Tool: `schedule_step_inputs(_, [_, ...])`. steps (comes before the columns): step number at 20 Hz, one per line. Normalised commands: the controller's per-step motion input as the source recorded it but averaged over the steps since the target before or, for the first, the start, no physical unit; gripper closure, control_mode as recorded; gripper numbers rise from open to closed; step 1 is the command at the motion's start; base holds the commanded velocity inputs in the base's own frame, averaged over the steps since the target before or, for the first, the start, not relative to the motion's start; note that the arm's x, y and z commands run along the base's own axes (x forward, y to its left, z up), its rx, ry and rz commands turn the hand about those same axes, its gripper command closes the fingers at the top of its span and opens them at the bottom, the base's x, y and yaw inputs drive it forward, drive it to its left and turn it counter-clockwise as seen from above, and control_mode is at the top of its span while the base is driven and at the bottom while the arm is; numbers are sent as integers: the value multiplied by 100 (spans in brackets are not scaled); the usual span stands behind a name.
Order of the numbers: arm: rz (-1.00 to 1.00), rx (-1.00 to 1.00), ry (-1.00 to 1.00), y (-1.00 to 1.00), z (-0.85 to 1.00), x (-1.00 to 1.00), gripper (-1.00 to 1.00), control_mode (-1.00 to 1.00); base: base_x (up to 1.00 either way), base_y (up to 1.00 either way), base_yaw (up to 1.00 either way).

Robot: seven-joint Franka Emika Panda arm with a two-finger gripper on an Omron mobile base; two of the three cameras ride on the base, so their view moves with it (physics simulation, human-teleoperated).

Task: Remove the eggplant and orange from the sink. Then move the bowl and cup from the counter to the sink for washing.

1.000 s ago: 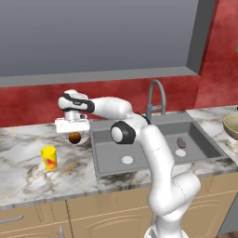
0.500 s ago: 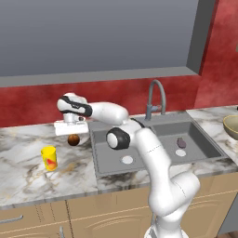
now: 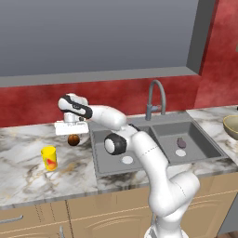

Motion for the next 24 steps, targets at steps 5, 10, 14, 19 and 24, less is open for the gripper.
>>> schedule_step_inputs(5, [0, 0, 1, 8, -13, 0, 100, -100, 0, 0, 0])
schedule_step_inputs(10, [0, -1, 0, 8, -12, -2, 100, -100, 0, 0, 0])
schedule_step_inputs(14, [0, -1, 2, 6, -10, -3, -100, -100, 0, 0, 0])
schedule_step_inputs(19, [-1, -1, 7, 3, -5, 0, -100, -100, 0, 0, 0])
schedule_step_inputs(24, [-1, -1, 0, 0, 1, -3, -100, -100, 0, 0, 0])
